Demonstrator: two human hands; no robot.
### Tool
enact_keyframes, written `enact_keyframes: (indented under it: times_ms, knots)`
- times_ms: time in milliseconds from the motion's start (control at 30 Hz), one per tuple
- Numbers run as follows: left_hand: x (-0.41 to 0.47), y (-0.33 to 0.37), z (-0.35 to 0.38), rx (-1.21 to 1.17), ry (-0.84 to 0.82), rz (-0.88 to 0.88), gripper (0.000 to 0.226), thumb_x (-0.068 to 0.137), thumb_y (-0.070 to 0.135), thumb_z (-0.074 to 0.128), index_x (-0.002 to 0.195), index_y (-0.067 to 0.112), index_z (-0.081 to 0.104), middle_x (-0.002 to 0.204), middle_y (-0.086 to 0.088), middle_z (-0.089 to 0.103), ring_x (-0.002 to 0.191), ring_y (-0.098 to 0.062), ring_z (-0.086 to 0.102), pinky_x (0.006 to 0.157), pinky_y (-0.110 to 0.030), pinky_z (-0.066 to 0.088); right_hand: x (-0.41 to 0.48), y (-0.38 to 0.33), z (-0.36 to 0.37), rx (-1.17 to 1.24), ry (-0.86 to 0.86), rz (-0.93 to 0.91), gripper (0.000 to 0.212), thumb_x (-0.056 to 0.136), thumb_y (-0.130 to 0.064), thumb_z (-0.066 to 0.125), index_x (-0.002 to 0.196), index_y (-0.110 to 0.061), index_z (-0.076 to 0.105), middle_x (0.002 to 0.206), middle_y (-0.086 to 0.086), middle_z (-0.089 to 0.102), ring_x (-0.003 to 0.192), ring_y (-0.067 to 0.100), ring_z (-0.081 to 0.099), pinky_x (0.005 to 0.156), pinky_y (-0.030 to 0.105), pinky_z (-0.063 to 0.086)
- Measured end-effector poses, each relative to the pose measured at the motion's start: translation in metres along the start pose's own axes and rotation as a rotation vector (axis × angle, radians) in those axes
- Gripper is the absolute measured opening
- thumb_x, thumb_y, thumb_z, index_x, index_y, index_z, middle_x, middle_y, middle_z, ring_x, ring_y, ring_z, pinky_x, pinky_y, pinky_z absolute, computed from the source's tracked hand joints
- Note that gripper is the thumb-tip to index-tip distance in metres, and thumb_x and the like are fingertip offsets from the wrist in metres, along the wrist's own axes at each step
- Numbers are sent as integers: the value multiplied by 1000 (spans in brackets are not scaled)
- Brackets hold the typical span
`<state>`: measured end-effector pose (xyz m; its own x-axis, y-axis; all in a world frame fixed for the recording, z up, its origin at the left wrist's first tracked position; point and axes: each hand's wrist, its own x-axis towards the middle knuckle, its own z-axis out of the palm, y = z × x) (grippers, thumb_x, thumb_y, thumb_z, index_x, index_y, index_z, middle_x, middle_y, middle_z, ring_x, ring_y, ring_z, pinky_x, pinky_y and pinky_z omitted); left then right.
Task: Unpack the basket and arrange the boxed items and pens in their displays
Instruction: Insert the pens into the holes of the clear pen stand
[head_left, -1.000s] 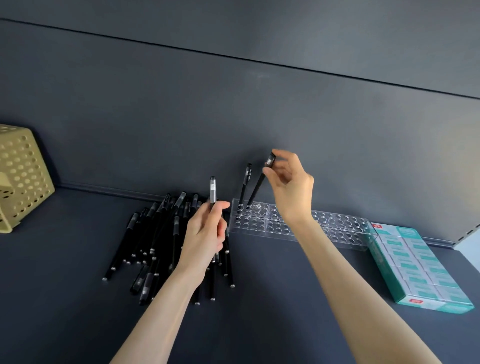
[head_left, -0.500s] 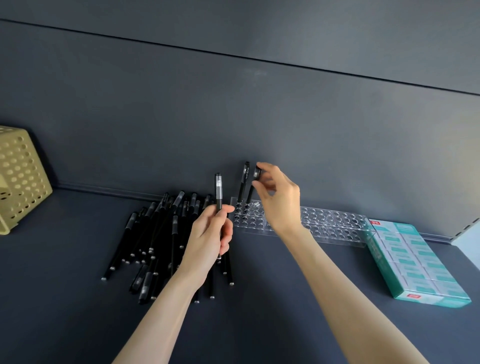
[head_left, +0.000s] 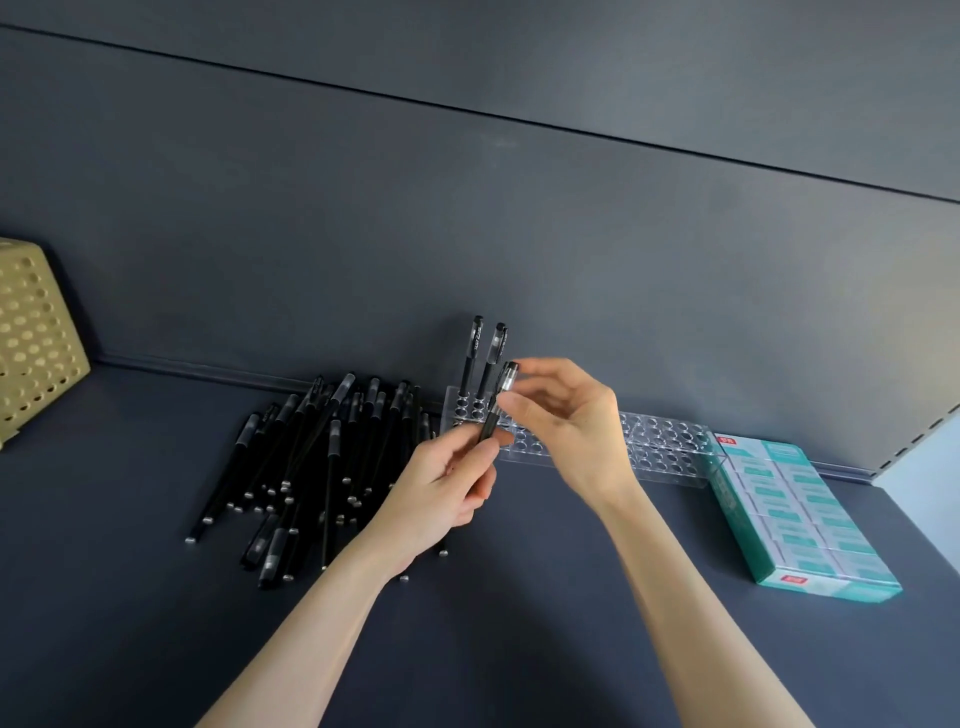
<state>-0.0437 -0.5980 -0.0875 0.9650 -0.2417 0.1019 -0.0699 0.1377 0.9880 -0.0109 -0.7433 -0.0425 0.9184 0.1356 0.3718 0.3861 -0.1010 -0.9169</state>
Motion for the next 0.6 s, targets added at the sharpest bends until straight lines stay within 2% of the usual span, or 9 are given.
enact_keyframes:
  times_ms: [100,167,300,400,500,533,600]
  knots:
    - [0,0,0,93,60,34,17,96,18,53,100,9,66,63,2,60,49,-10,50,48,-20,41,2,-1,-4,-6,47,10,24,81,-3,70,96,-21,63,74,-10,71,70,8,67,69,17,51]
    - [1,1,-3,80,97,17,13,94,13,56,97,6,67,67,-1,66,53,-13,58,52,-23,49,5,-3,-7,30,74,6,25,83,0,67,98,-19,62,76,-6,71,71,12,68,71,21,53]
    - [5,2,-5,59,144,-2,5,89,8,63,89,5,67,67,-5,67,53,-19,63,54,-28,53,7,-5,-7,38,39,8,26,83,-7,69,104,-22,62,80,-3,72,75,16,69,74,29,57]
    - [7,1,-2,130,182,34,3,85,11,69,84,13,67,70,-3,69,62,-17,67,60,-26,54,11,-2,-5,-4,76,14,30,82,-7,70,106,-23,62,76,-7,69,70,18,69,70,29,58]
    - [15,0,-10,396,334,129,17,78,25,76,92,23,66,88,9,69,82,-1,63,74,-14,49,20,-4,-12,-21,188,-13,36,84,-3,67,108,-28,59,80,-5,69,72,18,70,72,36,58]
    - [20,0,-15,510,383,148,26,77,29,76,99,22,65,99,10,65,90,0,59,80,-15,47,23,-5,-15,-57,238,-37,39,84,-4,67,107,-33,58,82,-5,69,74,19,70,75,40,58]
    - [31,1,-24,699,413,133,47,77,34,76,117,17,59,119,4,55,108,-9,53,92,-24,43,32,-6,-19,-115,314,-92,43,84,-6,67,101,-42,54,82,-6,70,75,19,69,79,46,56]
